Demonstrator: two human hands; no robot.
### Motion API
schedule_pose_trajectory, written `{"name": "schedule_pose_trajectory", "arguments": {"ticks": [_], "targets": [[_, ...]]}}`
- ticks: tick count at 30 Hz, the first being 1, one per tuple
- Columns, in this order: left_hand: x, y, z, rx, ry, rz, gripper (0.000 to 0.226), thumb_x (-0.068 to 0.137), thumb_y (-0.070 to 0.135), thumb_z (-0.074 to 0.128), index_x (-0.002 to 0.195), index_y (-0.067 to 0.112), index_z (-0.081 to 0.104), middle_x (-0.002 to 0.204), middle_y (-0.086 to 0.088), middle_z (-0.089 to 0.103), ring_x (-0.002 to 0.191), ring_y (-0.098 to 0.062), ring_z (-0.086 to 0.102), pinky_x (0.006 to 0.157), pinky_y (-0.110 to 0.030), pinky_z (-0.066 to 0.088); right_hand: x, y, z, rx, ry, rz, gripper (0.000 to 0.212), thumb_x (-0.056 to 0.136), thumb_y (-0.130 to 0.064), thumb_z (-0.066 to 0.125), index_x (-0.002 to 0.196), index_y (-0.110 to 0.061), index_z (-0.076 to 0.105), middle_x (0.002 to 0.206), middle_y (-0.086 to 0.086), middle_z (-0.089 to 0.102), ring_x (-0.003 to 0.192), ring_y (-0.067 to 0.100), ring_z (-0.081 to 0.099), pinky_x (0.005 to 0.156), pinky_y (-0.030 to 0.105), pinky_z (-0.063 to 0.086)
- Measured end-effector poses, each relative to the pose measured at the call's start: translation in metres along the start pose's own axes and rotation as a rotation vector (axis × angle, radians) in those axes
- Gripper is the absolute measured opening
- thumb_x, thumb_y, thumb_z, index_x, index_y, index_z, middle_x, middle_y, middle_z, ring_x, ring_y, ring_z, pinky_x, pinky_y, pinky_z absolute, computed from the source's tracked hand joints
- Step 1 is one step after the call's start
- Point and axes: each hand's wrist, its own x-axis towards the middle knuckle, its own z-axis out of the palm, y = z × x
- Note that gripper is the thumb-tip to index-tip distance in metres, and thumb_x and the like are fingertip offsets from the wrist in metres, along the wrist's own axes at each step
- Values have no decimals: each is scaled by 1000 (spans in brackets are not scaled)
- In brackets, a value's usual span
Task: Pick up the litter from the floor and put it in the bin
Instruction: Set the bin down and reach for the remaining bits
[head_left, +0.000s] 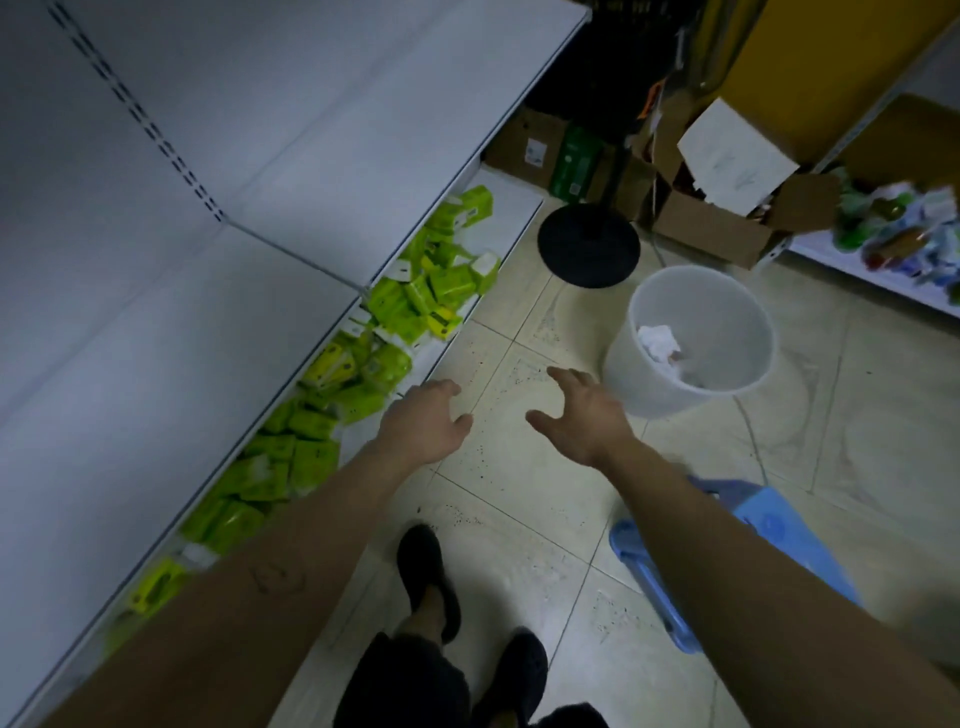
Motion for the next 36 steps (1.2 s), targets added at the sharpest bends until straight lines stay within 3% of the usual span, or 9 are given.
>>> {"name": "schedule_pose_trajectory", "arguments": {"ticks": [7,14,20,22,24,27,30,33,36], "targets": [[110,-89,60,44,-97,-141,59,88,36,52,142,16,38,137,-14,52,122,-31,50,98,-44,45,111,1,89,63,-63,49,73,87,-52,55,148,-23,29,155,9,30,137,29,34,108,45,32],[270,-187,221,-30,-121,-199,60,86,37,56,141,18,40,143,-11,48,127,-29,47,99,-36,41,280,70,253,36,-125,-13,72,86,-55,54,147,-26,29,154,7,33,136,30,36,108,48,36],[399,-285,353,-26,-105,-197,71,89,37,55,149,19,22,159,-11,13,145,-28,16,117,-42,19,423,150,348,-159,-337,-140,71,90,-49,53,149,-23,25,153,10,34,136,30,36,108,41,35],[435,-305,379,-49,-38,-208,70,89,35,56,149,20,24,159,-11,4,145,-29,14,117,-42,19,466,160,355,-307,-508,-139,70,91,-47,53,150,-22,24,155,8,31,139,28,32,111,42,31],[463,-319,397,-36,5,-242,71,89,33,55,150,22,20,159,-10,0,142,-31,19,115,-45,23,499,159,355,-449,-526,-175,67,93,-44,52,150,-18,26,156,8,28,142,29,27,113,45,25],[491,-334,411,46,46,-326,72,88,28,53,150,20,17,156,-13,19,139,-34,28,112,-50,30,535,149,342,-548,-471,-244,59,95,-42,47,145,-13,35,153,12,33,139,31,33,111,47,27],[500,-339,418,91,140,-267,38,86,16,53,122,5,49,124,-18,57,114,-33,54,97,-43,45,553,137,316,-616,-387,-291,55,96,-43,46,140,-11,43,145,15,44,130,32,44,108,48,35],[477,-327,429,-36,63,-245,24,82,15,65,102,6,56,104,-11,67,96,-28,62,86,-39,51,541,136,303,-669,-155,-471,55,95,-41,50,142,-13,40,145,14,45,131,31,44,106,43,34],[462,-301,421,-222,65,-177,29,78,26,73,100,12,61,99,-4,69,89,-19,65,80,-31,51,523,166,318,-540,-247,-563,65,89,-44,59,145,-22,33,147,8,43,127,27,47,102,39,38]]}}
